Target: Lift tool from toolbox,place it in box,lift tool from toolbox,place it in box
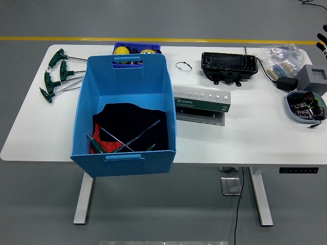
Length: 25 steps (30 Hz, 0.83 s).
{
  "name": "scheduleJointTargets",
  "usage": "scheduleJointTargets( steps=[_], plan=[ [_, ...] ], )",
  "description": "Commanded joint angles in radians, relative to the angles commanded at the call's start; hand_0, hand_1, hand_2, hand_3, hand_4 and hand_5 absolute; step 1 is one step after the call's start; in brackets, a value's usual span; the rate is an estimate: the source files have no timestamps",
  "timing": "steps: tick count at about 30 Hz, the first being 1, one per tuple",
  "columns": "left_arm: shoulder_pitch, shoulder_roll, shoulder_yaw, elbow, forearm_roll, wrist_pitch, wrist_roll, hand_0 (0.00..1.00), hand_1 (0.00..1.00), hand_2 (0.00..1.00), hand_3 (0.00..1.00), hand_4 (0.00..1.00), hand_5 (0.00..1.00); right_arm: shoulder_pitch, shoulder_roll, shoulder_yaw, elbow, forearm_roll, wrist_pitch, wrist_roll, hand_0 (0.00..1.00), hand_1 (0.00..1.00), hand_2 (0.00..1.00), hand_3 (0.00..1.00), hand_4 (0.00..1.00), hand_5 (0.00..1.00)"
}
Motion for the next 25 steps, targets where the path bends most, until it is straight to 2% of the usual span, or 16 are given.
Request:
scheduleJointTargets(
  steps=[5,12,25],
  plan=[
    [-0.006,0.0,-0.028,-0.004,0.025,0.0,-0.001,0.739,0.7,0.771,0.765,0.783,0.736,-0.034,0.0,0.017,0.01,-0.018,0.016,0.003,0.998,0.909,0.935,0.969,0.998,0.998],
    [-0.013,0.002,-0.043,-0.009,0.052,-0.006,0.008,0.737,0.706,0.777,0.769,0.783,0.737,-0.074,0.006,0.039,-0.002,-0.033,0.076,0.025,0.998,0.907,0.938,0.969,0.998,0.998],
    [-0.016,0.002,-0.047,-0.013,0.059,-0.017,0.014,0.737,0.718,0.787,0.776,0.782,0.738,-0.114,0.023,0.07,0.003,-0.015,0.083,0.025,0.998,0.907,0.938,0.968,0.998,0.998]
  ],
)
